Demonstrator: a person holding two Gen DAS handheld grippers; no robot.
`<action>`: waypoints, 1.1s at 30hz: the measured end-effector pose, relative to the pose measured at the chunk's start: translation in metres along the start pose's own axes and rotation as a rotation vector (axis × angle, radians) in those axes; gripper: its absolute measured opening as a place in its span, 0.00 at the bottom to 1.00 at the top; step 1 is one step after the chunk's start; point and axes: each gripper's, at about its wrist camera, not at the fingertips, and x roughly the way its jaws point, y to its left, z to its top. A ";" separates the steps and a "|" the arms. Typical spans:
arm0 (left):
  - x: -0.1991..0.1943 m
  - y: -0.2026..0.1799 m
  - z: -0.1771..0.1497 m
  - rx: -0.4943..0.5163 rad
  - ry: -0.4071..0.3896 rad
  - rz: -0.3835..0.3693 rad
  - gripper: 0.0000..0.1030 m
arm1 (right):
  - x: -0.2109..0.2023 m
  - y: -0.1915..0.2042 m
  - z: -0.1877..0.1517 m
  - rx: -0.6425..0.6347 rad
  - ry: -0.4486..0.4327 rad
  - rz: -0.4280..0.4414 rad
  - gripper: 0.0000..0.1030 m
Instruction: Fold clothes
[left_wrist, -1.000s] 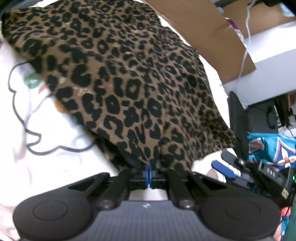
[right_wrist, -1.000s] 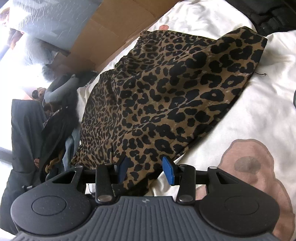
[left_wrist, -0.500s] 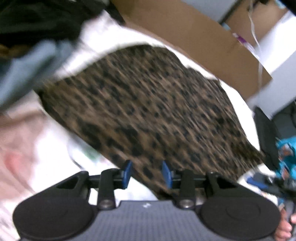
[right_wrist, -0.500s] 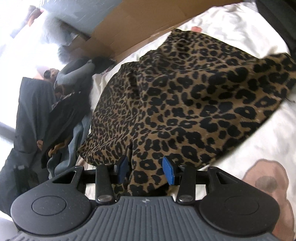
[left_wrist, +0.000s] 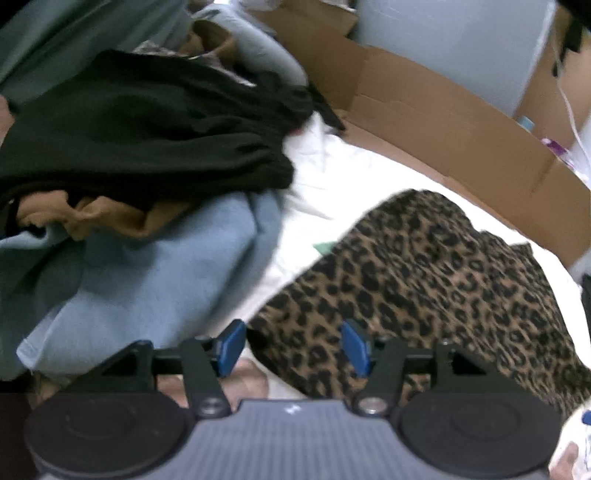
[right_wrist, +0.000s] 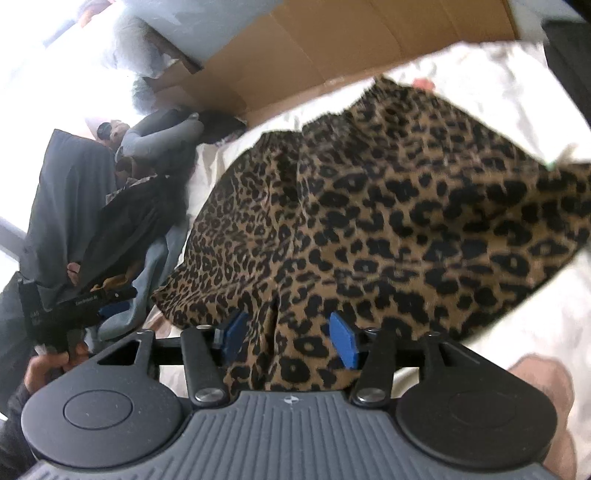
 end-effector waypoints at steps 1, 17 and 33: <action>0.005 0.003 0.002 -0.007 -0.003 0.000 0.59 | 0.000 0.005 0.001 -0.031 -0.013 -0.026 0.60; 0.073 0.027 -0.017 0.003 0.055 -0.018 0.50 | 0.030 0.060 0.039 -0.304 0.297 -0.228 0.62; 0.071 0.056 -0.015 -0.172 0.064 -0.115 0.23 | 0.088 0.069 0.030 -0.363 0.215 -0.235 0.47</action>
